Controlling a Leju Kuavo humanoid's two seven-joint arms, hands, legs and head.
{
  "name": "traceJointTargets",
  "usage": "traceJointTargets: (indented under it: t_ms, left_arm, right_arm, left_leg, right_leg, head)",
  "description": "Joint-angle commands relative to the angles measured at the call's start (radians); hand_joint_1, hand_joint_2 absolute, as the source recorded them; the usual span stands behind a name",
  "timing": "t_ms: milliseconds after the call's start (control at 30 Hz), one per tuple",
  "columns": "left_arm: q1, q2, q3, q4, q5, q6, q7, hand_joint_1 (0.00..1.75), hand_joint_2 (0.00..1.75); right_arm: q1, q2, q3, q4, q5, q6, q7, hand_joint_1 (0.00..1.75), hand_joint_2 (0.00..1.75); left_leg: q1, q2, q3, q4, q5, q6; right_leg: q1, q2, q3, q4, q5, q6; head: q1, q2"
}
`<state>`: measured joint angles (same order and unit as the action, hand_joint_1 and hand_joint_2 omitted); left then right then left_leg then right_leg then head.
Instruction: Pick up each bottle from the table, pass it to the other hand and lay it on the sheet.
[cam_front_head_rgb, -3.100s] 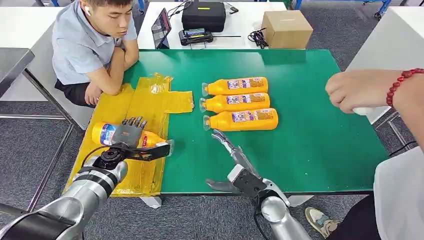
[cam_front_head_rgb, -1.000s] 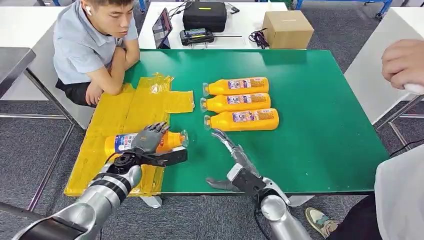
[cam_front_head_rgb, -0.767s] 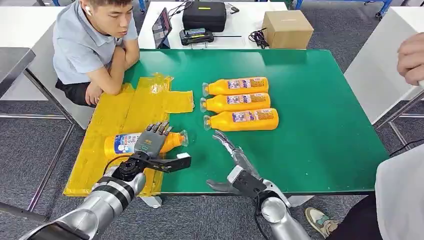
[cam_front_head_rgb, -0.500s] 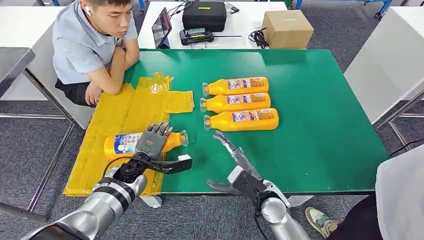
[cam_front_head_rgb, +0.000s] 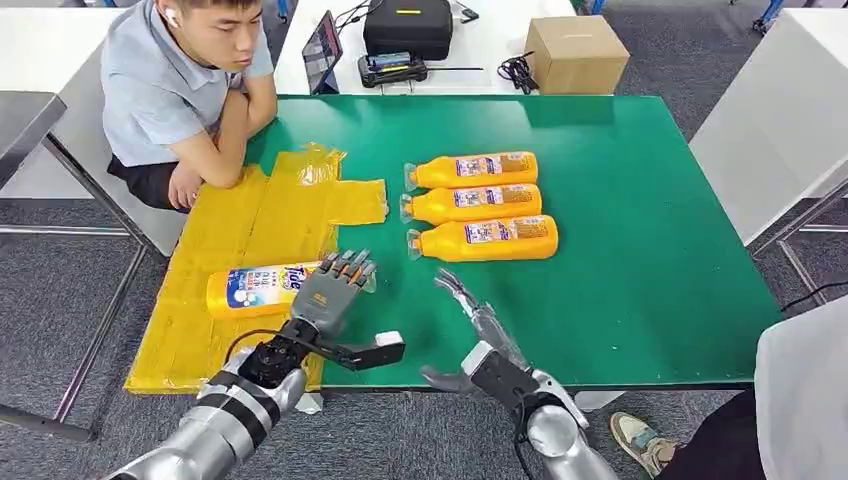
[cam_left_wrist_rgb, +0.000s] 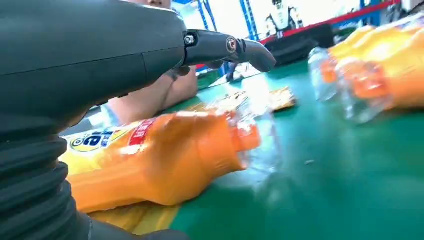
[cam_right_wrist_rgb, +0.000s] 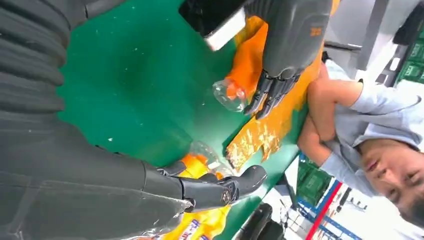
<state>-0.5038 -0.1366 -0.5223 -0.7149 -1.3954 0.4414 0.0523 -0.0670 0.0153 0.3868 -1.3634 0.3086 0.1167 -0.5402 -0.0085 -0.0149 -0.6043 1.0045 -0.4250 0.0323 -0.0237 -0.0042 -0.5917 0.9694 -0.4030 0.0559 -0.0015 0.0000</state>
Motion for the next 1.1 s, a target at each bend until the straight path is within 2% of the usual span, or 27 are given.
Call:
traceJointTargets:
  t_ms: [33,233,400,600,700,833,867,1100]
  left_arm:
    - [0.109,0.026,-0.034,-0.242,0.063,0.06,-0.038,0.0,1.75]
    - [0.238,0.04,-0.066,-0.445,0.231,0.001,-0.103,0.0,1.75]
    - [0.289,0.037,-0.053,-0.507,0.302,0.046,-0.149,0.0,1.75]
    - [0.291,0.038,-0.054,-0.508,0.303,0.046,-0.15,0.0,1.75]
    - [0.32,0.016,-0.034,-0.535,0.449,0.054,-0.235,0.0,1.75]
    - [0.386,-0.044,-0.004,-0.576,0.679,0.151,-0.388,0.0,1.75]
    - [0.394,-0.06,-0.002,-0.581,0.795,0.136,-0.427,0.0,1.75]
    - [0.374,-0.055,-0.024,-0.558,0.923,0.176,-0.47,0.0,1.75]
  right_arm:
    - [0.031,-0.009,-0.03,-0.037,0.006,-0.023,-0.012,0.0,1.75]
    - [0.088,-0.017,-0.043,-0.101,0.023,-0.036,-0.013,0.0,1.75]
    - [0.096,-0.015,-0.046,-0.113,0.029,-0.037,-0.013,0.0,1.75]
    - [0.097,-0.014,-0.045,-0.114,0.029,-0.037,-0.013,0.0,1.75]
    - [0.109,0.0,-0.057,-0.123,0.024,-0.054,-0.017,0.0,1.75]
    - [0.143,0.062,-0.085,-0.162,0.042,-0.207,-0.03,0.0,1.75]
    - [0.16,0.096,-0.112,-0.174,0.027,-0.281,-0.069,0.0,1.75]
    - [0.232,0.116,-0.123,-0.275,-0.042,-0.472,-0.139,0.0,1.75]
  left_leg:
    - [0.002,0.003,0.005,0.001,-0.004,-0.003]
    - [0.001,0.002,0.002,0.0,-0.003,-0.002]
    - [0.001,0.002,0.0,0.0,-0.002,-0.001]
    - [0.001,0.002,0.0,0.0,-0.002,-0.001]
    - [0.002,0.003,0.002,0.0,-0.003,-0.002]
    - [0.001,0.002,0.0,0.0,-0.002,-0.001]
    - [0.002,0.002,0.001,0.001,-0.004,-0.002]
    - [0.002,0.001,0.0,0.001,-0.003,-0.002]
  right_leg:
    - [0.003,0.002,0.005,0.0,-0.002,-0.004]
    - [0.001,0.001,0.001,0.0,-0.002,-0.002]
    - [0.001,0.001,-0.001,0.0,-0.001,-0.002]
    - [0.001,0.001,-0.001,-0.001,-0.001,-0.002]
    - [0.002,0.002,0.002,-0.001,-0.002,-0.003]
    - [0.001,0.001,-0.001,0.0,-0.002,-0.002]
    - [0.002,0.001,0.001,0.0,-0.002,-0.003]
    - [0.002,0.0,0.0,0.0,-0.003,-0.003]
  head:
    - [0.0,0.0]
    - [0.0,0.0]
    - [0.0,0.0]
    - [0.0,0.0]
    - [0.0,0.0]
    - [0.0,0.0]
    - [0.0,0.0]
    - [0.0,0.0]
